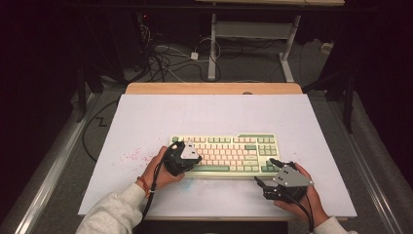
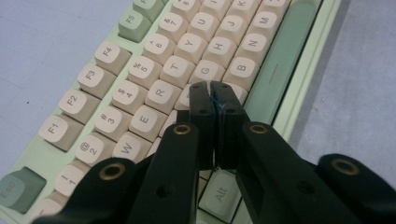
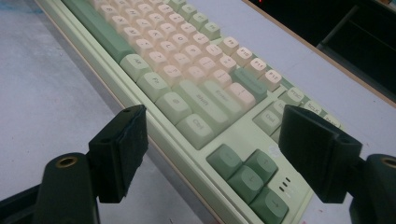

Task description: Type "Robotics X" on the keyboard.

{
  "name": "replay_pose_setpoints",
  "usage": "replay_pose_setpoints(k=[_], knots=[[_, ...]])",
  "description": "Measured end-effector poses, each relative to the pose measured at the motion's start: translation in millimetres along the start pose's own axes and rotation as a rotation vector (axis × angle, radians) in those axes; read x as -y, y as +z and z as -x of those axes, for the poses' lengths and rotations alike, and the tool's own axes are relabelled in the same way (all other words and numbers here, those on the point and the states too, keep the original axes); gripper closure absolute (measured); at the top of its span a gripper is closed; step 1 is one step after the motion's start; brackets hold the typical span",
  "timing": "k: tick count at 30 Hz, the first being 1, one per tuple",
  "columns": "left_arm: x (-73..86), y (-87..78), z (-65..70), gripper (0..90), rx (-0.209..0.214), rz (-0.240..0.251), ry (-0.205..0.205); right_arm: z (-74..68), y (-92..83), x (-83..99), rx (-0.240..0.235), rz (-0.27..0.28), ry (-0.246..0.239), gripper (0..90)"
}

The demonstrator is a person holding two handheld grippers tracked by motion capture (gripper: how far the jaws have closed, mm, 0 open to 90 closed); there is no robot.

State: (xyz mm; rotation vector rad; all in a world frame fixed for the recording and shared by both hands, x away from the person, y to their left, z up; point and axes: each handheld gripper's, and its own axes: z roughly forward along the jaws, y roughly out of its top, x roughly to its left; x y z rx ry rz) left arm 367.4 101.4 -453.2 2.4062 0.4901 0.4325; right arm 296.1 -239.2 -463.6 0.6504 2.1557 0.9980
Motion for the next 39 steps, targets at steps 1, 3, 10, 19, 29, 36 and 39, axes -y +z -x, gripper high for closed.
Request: replay_pose_setpoints(k=[1,3,10,19,29,36,39], knots=[[0.1,-1.0,0.2,85.7,-0.004,0.004,0.004,0.2,-0.1,0.3,0.000,-0.001,0.002,24.2],[1.4,-3.6,0.0,85.6,-0.009,0.008,0.009,0.5,-0.3,1.0,0.000,-0.003,0.003,24.2],[6.2,-11.2,-2.4,81.0,-0.035,0.034,0.007,3.8,1.5,1.6,-0.013,-0.005,0.026,24.2],[19.5,-23.3,-3.9,55.0,-0.097,0.050,0.007,7.6,0.3,4.1,-0.014,-0.008,0.050,24.2],[41.5,-31.2,4.3,24.3,-0.181,0.056,-0.024,7.4,2.4,2.7,-0.023,-0.008,0.048,24.1],[58.3,-40.7,9.3,20.7,-0.183,0.067,-0.020,8.2,3.7,2.4,-0.031,-0.005,0.050,24.0],[65.0,-45.1,10.0,19.7,-0.200,0.073,-0.036,7.7,4.2,2.0,-0.035,-0.007,0.048,23.9]])
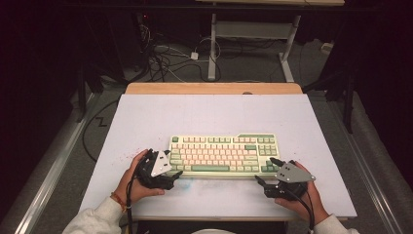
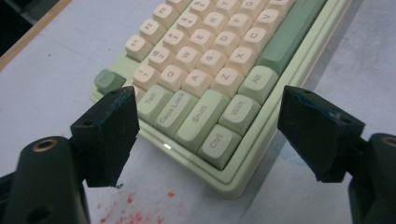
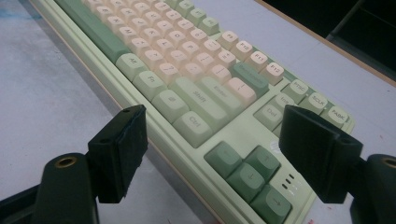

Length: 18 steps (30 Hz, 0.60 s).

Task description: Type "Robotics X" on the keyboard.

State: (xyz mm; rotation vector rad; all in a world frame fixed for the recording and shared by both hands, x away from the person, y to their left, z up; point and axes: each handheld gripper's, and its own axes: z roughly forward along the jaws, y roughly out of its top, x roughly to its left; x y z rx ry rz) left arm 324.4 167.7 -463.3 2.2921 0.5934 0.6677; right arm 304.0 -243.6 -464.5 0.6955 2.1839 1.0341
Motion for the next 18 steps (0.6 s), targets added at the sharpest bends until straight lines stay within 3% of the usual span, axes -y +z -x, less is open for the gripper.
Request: replay_pose_setpoints(k=[4,10,15,18], knots=[[8.2,-7.4,-2.9,19.4,-0.009,0.019,-0.041,-0.6,0.0,-0.7,0.000,0.001,0.001,23.9],[21.1,-14.2,-1.6,21.6,-0.023,-0.011,-0.075,0.5,0.0,-0.5,0.001,0.000,-0.001,23.9],[28.3,-20.2,-4.0,29.6,-0.012,-0.012,-0.101,0.6,0.6,-0.5,0.001,-0.002,0.000,23.9],[30.4,-22.2,-7.3,39.8,-0.001,-0.016,-0.125,0.4,1.1,-0.6,0.000,-0.004,0.000,23.9]])
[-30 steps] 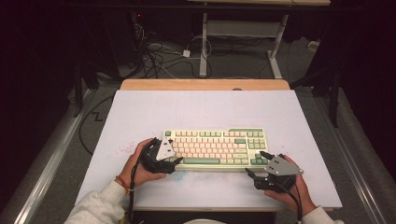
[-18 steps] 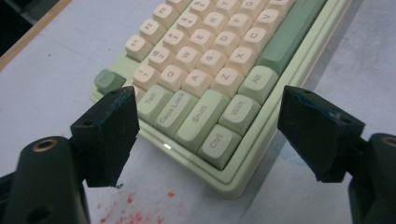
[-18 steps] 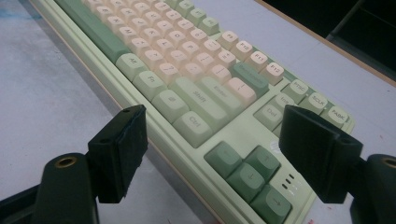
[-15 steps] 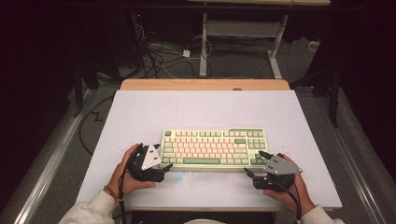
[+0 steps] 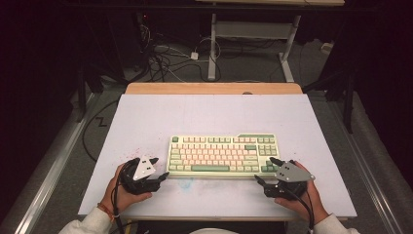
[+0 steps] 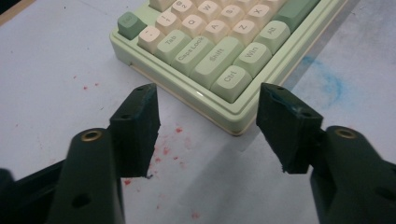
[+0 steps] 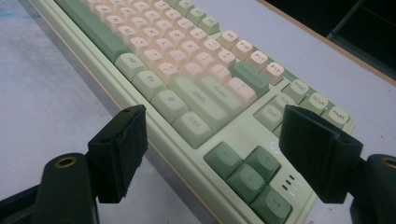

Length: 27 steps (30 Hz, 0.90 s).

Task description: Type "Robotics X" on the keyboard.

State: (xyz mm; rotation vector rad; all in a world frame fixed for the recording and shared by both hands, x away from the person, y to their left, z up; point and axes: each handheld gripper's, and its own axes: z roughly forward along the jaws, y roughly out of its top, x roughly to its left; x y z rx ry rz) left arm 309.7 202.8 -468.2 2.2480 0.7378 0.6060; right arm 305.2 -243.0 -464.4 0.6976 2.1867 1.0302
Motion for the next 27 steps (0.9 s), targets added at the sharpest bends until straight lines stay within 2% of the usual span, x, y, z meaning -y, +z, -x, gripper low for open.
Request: replay_pose_setpoints(k=[2,4,8,10,12,18,19,27], knots=[[1.0,-0.7,-2.8,50.7,0.033,-0.005,-0.021,-0.1,-0.1,-0.2,-0.001,0.000,0.000,23.9],[1.3,-2.1,-5.6,60.9,0.054,-0.002,-0.025,-0.1,-0.3,-0.3,0.002,0.001,-0.002,23.9],[0.7,-3.1,-7.5,80.5,0.071,-0.018,-0.021,0.2,-0.6,-0.2,0.003,-0.002,-0.004,23.9],[-0.6,-3.1,-7.3,87.4,0.070,-0.032,-0.010,0.2,-0.1,0.0,0.004,-0.003,-0.005,23.9],[-1.8,-2.9,-7.3,87.6,0.083,-0.038,-0.011,0.0,0.0,0.0,0.004,-0.006,-0.006,23.9],[-8.9,-1.8,-6.3,87.6,0.082,-0.050,-0.002,-0.7,0.6,0.0,0.003,-0.010,-0.011,23.9],[-10.6,-1.6,-7.2,87.6,0.099,-0.051,-0.006,-0.9,0.8,-0.2,0.000,-0.009,-0.012,23.9],[-28.9,6.5,-8.2,87.6,0.112,-0.050,0.020,-2.0,1.7,-0.8,-0.005,-0.011,-0.017,24.0]])
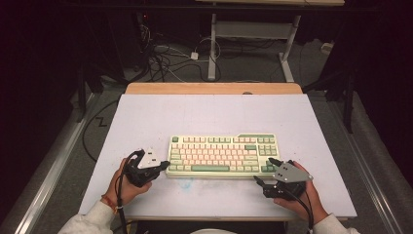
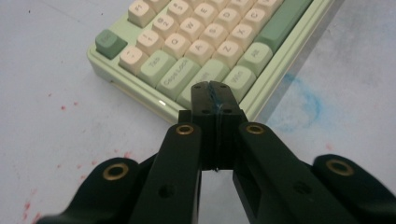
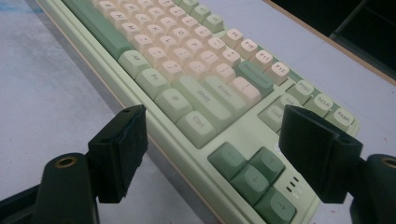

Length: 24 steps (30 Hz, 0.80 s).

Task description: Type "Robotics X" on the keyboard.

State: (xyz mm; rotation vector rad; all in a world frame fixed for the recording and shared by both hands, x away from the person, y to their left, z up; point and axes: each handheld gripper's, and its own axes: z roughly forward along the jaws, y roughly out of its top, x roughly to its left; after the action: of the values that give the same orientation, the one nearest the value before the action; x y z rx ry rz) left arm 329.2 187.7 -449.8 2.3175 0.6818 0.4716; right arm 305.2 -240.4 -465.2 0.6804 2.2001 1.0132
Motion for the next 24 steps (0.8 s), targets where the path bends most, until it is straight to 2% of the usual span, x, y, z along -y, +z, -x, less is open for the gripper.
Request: replay_pose_setpoints(k=[24], knots=[[-49.4,35.0,-2.0,87.2,0.040,-0.032,0.066,-0.2,2.1,0.9,-0.009,-0.010,-0.004,24.0]])
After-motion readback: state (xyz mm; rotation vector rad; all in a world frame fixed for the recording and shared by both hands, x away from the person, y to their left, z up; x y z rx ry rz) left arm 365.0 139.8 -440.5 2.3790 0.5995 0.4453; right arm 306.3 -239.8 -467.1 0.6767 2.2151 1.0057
